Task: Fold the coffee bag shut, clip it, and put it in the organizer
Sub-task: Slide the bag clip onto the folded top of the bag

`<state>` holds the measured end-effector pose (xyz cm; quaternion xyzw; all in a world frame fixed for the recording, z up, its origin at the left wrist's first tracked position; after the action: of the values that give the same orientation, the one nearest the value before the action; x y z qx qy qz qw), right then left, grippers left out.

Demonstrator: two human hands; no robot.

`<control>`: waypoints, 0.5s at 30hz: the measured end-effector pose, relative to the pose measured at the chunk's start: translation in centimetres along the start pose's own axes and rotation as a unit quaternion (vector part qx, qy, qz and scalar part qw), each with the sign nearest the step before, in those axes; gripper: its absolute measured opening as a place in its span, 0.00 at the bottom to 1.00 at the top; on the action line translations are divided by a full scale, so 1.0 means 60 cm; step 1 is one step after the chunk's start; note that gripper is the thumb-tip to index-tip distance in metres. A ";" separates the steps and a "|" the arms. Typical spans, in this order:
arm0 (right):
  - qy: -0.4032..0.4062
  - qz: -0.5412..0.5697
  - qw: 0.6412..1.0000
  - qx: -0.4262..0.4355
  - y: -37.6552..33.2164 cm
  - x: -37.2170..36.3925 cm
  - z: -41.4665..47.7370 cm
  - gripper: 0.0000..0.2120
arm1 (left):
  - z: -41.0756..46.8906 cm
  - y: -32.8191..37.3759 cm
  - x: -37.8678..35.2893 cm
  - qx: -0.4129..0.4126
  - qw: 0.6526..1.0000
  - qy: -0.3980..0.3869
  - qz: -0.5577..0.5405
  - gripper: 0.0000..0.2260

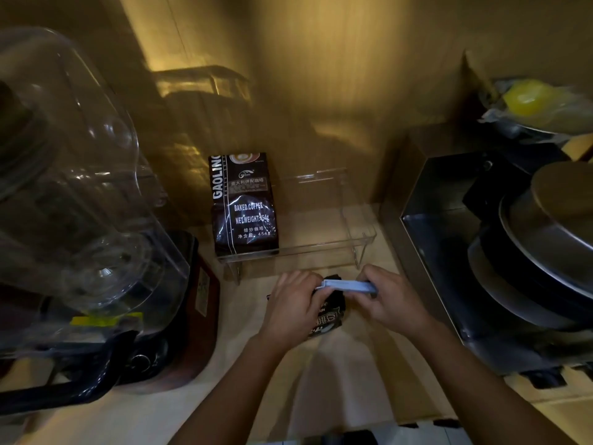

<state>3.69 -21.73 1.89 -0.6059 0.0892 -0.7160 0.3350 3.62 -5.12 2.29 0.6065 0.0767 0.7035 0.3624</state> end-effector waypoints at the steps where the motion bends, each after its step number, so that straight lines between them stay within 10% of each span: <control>1: 0.004 -0.001 1.000 0.004 -0.001 0.002 0.001 0.11 | -0.001 0.000 0.000 -0.003 1.000 -0.001 0.007 0.14; 15: 0.035 -0.016 0.994 0.100 -0.009 0.001 -0.019 0.08 | 0.001 -0.009 0.004 0.004 0.998 -0.047 -0.046 0.15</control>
<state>2.43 -21.67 1.95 -0.5454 0.0189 -0.7471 0.3795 3.90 -4.59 2.20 0.6360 0.0903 0.6564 0.3955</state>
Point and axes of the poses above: each hand's wrist, its own z-axis towards the middle knuckle, its own x-axis out of the back of the hand, y = z × x, the point moved 4 cm from there along z, towards the middle knuckle, and after that the axes turned 1 degree about x, right-handed, at the moved point
